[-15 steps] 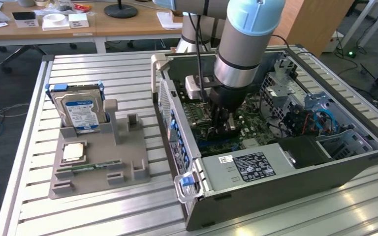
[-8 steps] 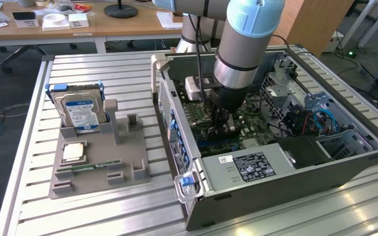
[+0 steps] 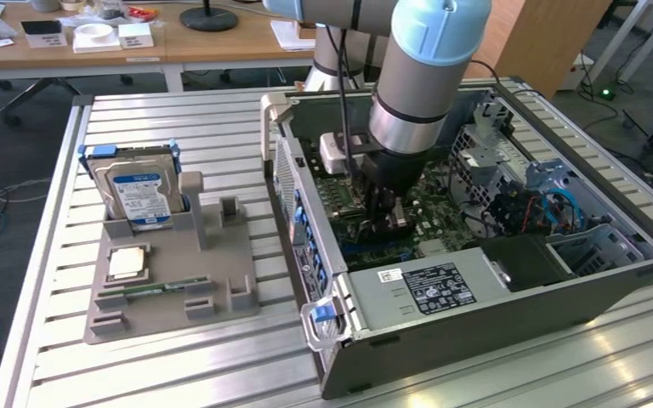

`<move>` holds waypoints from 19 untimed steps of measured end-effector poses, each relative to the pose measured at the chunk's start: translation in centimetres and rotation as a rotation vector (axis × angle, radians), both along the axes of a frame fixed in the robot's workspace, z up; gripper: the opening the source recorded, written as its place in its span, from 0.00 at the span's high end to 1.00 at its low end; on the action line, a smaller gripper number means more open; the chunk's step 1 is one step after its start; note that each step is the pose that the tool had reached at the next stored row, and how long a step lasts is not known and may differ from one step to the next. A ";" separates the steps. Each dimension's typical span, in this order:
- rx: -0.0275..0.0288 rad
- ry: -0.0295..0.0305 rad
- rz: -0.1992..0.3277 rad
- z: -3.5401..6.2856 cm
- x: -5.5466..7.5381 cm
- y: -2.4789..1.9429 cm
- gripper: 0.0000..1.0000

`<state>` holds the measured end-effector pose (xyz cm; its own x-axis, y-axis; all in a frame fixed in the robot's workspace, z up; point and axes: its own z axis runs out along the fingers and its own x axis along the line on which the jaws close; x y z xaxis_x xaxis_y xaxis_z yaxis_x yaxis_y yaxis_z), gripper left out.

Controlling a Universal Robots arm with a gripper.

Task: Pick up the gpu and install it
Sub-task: 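Insert the gpu into the slot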

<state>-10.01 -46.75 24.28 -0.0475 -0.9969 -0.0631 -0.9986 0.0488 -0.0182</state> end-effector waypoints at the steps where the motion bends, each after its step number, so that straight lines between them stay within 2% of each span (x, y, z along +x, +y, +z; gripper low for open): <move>1: 0.0001 0.0000 0.000 -0.03 0.0 0.02 0.74; 19: -0.0003 0.0002 0.000 -0.05 -0.3 0.02 0.74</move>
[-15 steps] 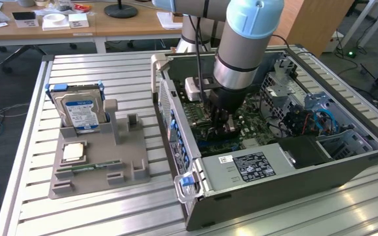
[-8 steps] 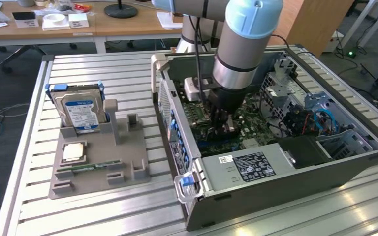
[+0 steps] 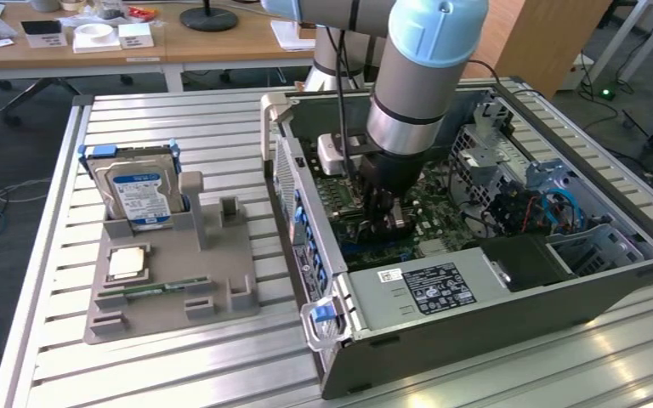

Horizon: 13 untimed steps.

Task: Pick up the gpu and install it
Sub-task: 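Insert the gpu into the slot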

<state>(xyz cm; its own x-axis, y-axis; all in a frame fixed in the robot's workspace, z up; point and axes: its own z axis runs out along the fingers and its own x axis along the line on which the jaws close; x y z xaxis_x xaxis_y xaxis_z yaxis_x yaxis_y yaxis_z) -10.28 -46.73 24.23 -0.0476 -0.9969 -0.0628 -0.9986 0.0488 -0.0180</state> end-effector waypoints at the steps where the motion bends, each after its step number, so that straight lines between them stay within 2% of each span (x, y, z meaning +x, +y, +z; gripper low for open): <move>1: 0.0000 0.0000 0.000 0.00 0.0 0.00 0.74; 4: 0.0007 -0.0001 -0.001 -0.03 0.0 0.01 0.73; 6: 0.0002 -0.0001 0.000 -0.01 0.0 0.00 0.61; 8: 0.0001 -0.0001 0.000 0.00 0.0 0.00 0.61; 10: 0.0000 0.0000 0.000 0.00 0.0 0.00 0.49; 11: 0.0000 -0.0001 0.000 0.00 0.0 0.00 0.49; 12: 0.0000 -0.0001 0.000 0.00 0.0 0.00 0.43; 13: 0.0000 0.0000 0.000 0.01 0.0 0.00 0.43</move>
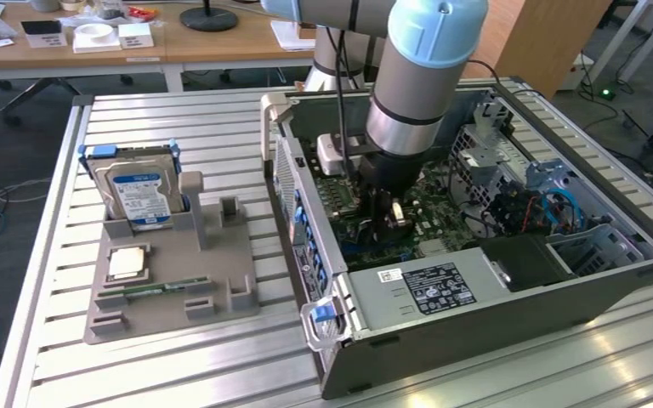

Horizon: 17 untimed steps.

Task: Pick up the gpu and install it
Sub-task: 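Insert the gpu into the slot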

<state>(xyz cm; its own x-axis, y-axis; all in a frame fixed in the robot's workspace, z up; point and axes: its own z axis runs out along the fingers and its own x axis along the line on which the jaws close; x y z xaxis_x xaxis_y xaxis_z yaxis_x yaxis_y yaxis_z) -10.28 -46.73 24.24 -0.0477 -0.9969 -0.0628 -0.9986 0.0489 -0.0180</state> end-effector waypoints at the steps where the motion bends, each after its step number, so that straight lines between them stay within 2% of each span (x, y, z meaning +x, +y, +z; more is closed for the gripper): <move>1: -0.0004 0.0002 0.000 0.09 0.0 -0.01 0.43; 5: 0.0000 0.0000 0.000 1.27 0.0 0.00 0.43; 17: 0.0000 0.0000 0.000 6.67 0.0 0.00 0.43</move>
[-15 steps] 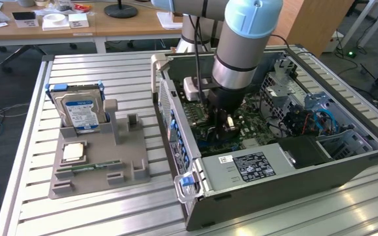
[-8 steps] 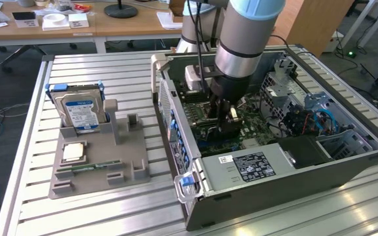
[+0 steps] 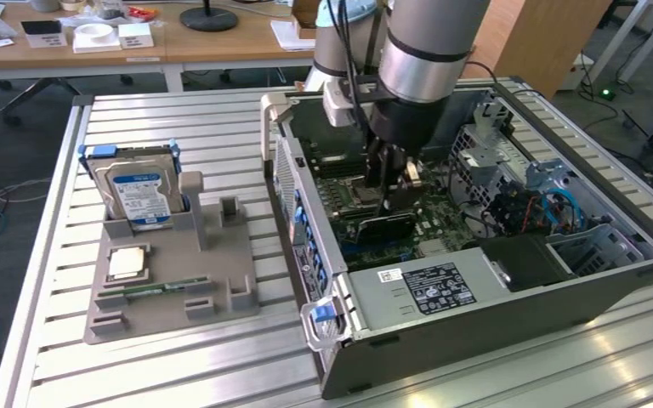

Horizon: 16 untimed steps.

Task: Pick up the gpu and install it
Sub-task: 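Insert the gpu into the slot, then press down on the gpu until it lock into place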

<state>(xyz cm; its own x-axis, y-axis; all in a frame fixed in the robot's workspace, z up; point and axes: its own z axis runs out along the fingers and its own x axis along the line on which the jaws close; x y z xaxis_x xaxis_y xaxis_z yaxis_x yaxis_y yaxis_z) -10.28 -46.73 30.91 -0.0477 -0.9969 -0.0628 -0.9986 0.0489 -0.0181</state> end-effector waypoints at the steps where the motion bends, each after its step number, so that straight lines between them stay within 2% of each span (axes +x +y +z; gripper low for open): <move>1: 0.0000 0.0000 0.000 0.49 0.0 0.00 0.43; 5: 0.0001 0.0000 0.000 2.21 0.0 0.00 0.43; 7: 0.0000 0.0000 0.000 2.70 0.0 0.00 0.43; 16: 0.0001 0.0000 0.000 2.74 0.0 0.00 0.43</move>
